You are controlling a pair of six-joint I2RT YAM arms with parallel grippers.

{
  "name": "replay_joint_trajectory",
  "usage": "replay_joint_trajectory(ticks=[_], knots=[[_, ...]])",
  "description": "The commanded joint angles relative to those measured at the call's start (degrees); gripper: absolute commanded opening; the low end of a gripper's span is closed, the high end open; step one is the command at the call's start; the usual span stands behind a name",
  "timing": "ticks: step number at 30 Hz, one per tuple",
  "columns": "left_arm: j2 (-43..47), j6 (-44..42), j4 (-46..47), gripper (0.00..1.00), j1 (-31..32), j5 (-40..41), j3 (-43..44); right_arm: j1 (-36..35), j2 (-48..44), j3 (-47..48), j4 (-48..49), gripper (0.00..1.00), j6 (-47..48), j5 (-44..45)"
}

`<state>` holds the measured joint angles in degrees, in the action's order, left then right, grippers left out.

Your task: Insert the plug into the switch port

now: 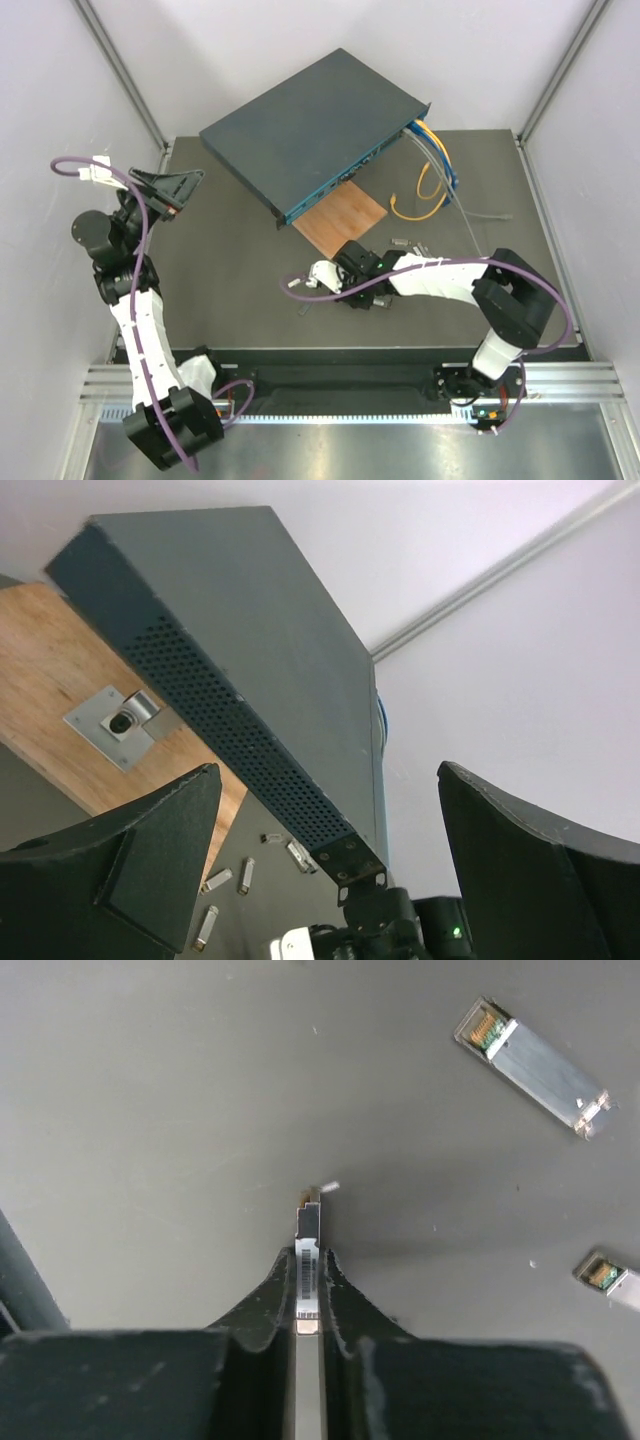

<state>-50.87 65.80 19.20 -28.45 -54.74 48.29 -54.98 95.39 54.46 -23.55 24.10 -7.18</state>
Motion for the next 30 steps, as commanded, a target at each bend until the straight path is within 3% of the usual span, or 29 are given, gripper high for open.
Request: replay_joint_trajectory(ticks=[1, 11, 15, 19, 23, 30], knots=[[1.5, -7.4, 0.2, 0.93, 3.0, -2.3, 4.8, 0.7, -4.1, 0.4, -1.4, 0.00, -1.5, -1.1], [-1.3, -35.7, -22.9, 0.89, 21.8, -0.9, 16.1, 12.2, -26.1, 1.8, -10.3, 0.00, -2.6, -17.9], [-4.1, -44.4, -28.9, 0.84, 28.3, -3.4, 20.9, 15.3, -35.6, 2.9, -13.1, 0.00, -0.6, -16.3], [-9.7, -54.2, -38.9, 0.80, 39.3, 0.0, 26.7, 15.3, -43.1, 3.0, -11.6, 0.00, 4.3, -6.8], [-16.5, -56.6, -47.6, 0.77, 49.1, 1.9, 33.2, 14.7, -47.1, 4.4, -7.6, 0.00, 10.3, 1.4], [-25.6, -51.6, -48.6, 0.78, 61.9, 4.1, 36.4, 12.8, -49.7, 5.9, -3.9, 0.00, 26.1, 4.6]])
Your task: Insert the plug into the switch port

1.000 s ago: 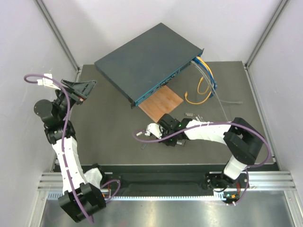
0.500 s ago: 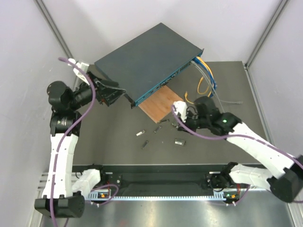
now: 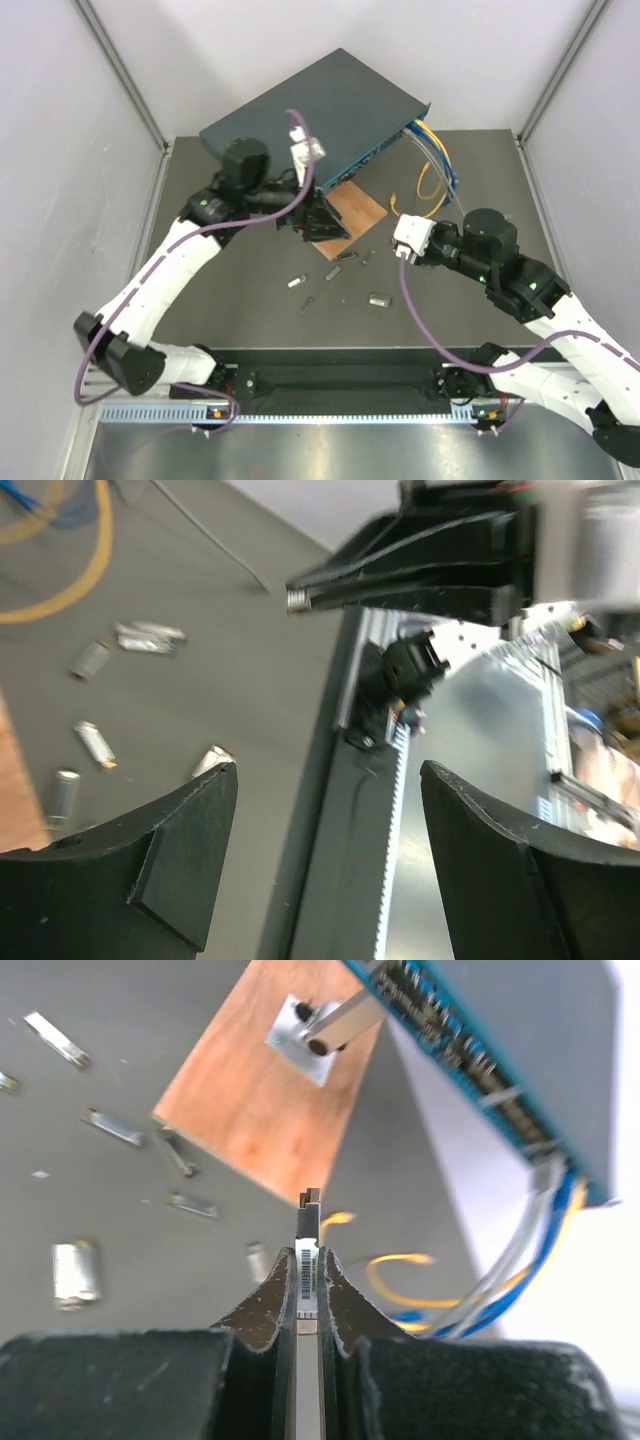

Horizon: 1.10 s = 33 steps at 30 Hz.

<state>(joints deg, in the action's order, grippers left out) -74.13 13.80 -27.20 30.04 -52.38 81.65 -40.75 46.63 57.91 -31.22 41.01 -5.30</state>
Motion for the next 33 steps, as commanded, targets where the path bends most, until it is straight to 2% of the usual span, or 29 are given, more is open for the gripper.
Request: replay_joint_trajectory(ticks=[1, 3, 11, 14, 17, 22, 30, 33], knots=[[-4.4, 0.9, -2.7, 0.79, 4.2, 1.7, 3.5, -2.5, -1.1, 2.6, 3.1, 0.00, 10.7, 2.7], [-6.5, 2.8, -2.7, 0.79, 5.9, 0.9, 5.0, -3.8, -1.7, 2.3, 3.0, 0.00, 14.3, 3.3], [-11.7, 15.5, 7.1, 0.83, 8.9, -2.2, 3.6, -9.7, -3.6, -0.8, 4.0, 0.00, 27.6, 5.0], [-12.7, 20.8, 13.3, 0.82, 9.2, -6.5, 2.6, -12.5, -7.9, -6.1, 7.5, 0.00, 35.1, 6.4], [-13.8, 25.2, 17.6, 0.78, 9.5, -8.7, 1.5, -15.4, -11.6, -12.0, 14.4, 0.00, 40.1, 8.5], [-14.6, 27.8, 20.8, 0.70, 10.8, -11.8, 0.2, -20.0, -15.6, -20.5, 25.8, 0.00, 47.6, 11.5], [-13.4, 26.6, 20.4, 0.64, 11.6, -11.4, -3.1, -22.4, -16.1, -22.1, 30.1, 0.00, 50.4, 14.4], [-13.8, 24.6, 18.6, 0.59, 11.6, -11.0, -2.0, -23.1, -16.6, -22.9, 30.3, 0.00, 51.5, 14.2]])
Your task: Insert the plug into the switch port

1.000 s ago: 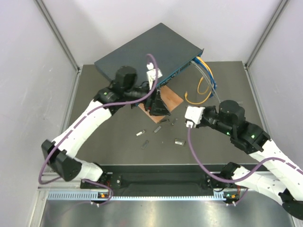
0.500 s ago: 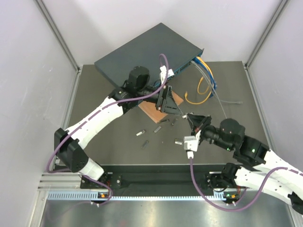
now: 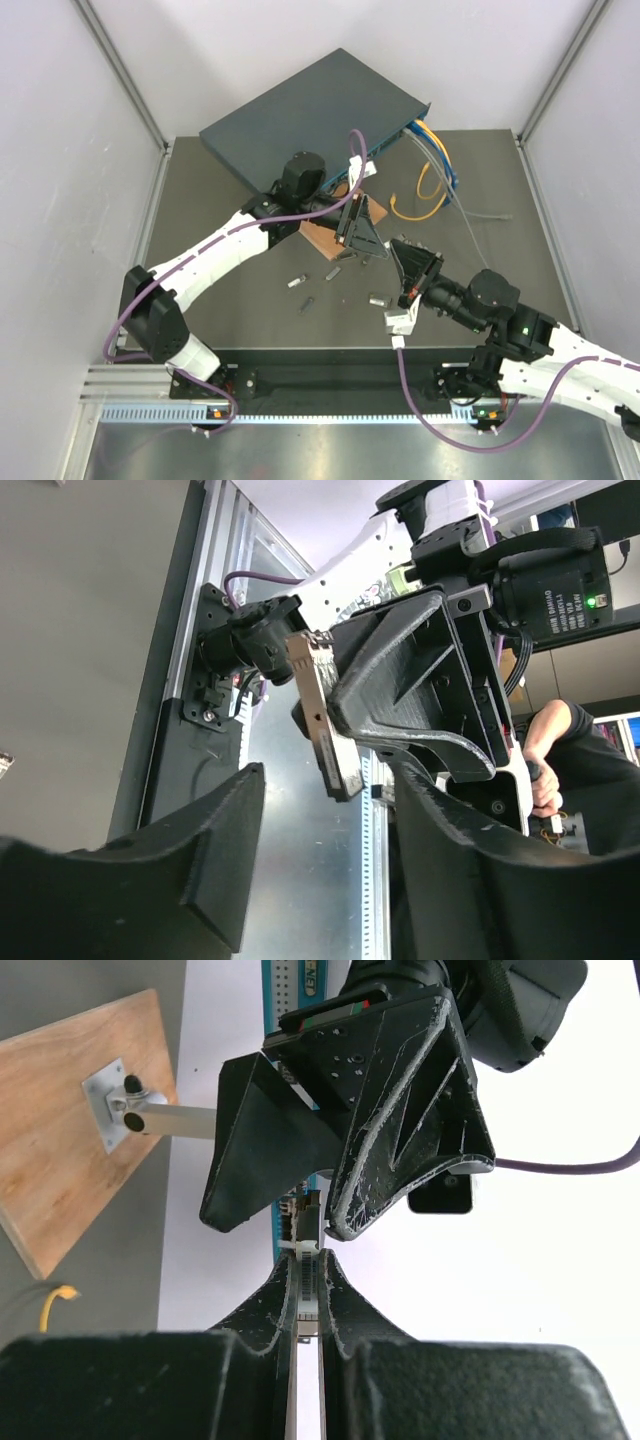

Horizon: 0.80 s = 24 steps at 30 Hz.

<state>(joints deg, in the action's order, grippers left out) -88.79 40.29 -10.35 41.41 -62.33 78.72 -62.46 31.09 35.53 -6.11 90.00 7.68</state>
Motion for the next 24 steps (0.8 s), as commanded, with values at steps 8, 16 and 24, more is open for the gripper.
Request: replay_joint_trajectory(ticks=[8, 16, 24], knots=[[0.6, -0.7, 3.1, 0.40, 0.3, -2.4, 0.7, -2.6, -1.1, -1.7, 5.4, 0.00, 5.3, 1.1], [1.2, 0.1, 5.0, 0.10, 0.3, -2.9, -0.9, -3.5, -1.8, -2.9, 5.8, 0.00, 7.3, 0.5], [2.4, -6.9, -2.3, 0.00, -0.1, -1.3, -0.3, -3.7, -1.7, 1.6, -6.6, 0.79, -0.4, 4.0]])
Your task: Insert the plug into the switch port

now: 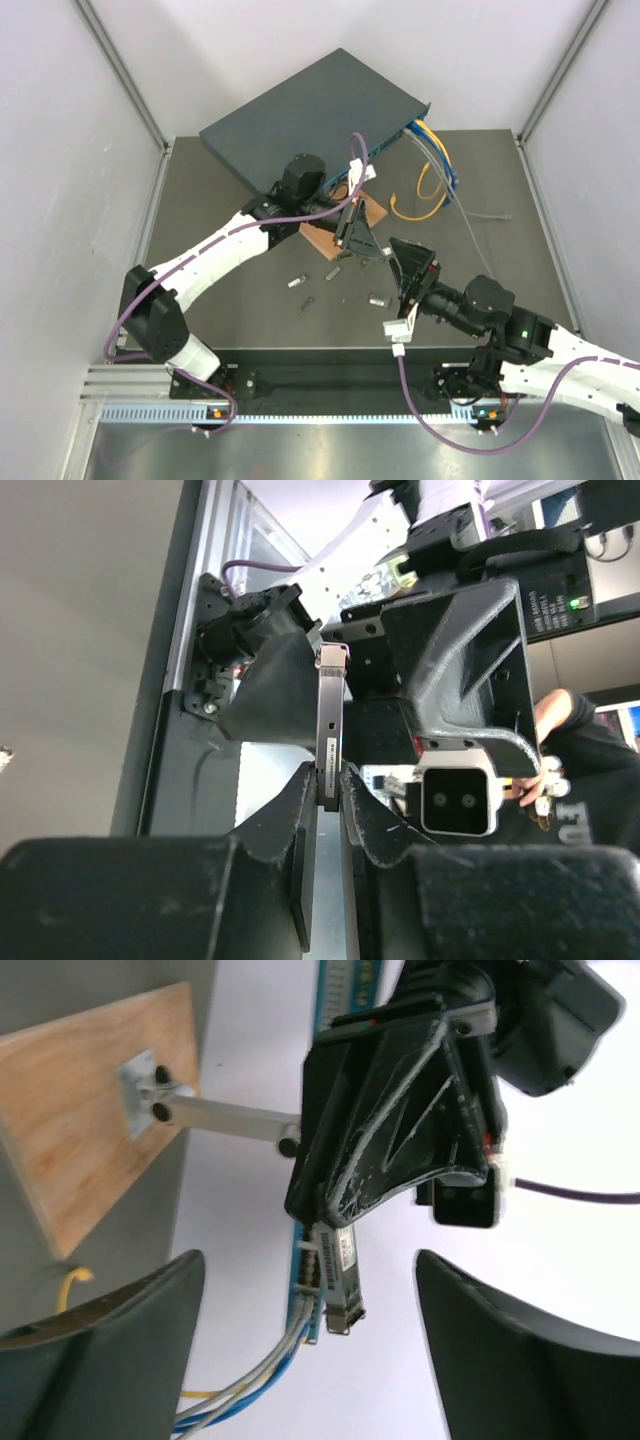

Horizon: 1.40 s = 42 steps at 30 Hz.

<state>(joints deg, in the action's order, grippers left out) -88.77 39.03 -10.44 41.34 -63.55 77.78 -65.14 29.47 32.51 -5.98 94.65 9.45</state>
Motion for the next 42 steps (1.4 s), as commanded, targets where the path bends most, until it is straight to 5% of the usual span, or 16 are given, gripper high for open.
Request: replay_joint_trajectory(ticks=[1, 7, 16, 42], knots=[[2.5, -9.5, -4.1, 0.00, 0.0, 0.4, 1.3, -1.0, -0.1, 5.8, -9.2, 0.87, -9.6, 3.5], [3.1, -21.9, -18.0, 0.00, 0.0, 2.5, 2.8, -0.9, 4.0, 18.0, -29.4, 0.95, -31.0, 3.3], [1.7, -29.2, -26.1, 0.00, 0.5, -1.7, 2.5, 1.0, 7.4, 23.3, -37.4, 0.73, -49.0, -12.9], [2.8, -28.3, -26.4, 0.00, 2.8, -5.4, -1.8, 1.0, 15.4, 20.4, -31.1, 0.41, -47.6, -14.3]])
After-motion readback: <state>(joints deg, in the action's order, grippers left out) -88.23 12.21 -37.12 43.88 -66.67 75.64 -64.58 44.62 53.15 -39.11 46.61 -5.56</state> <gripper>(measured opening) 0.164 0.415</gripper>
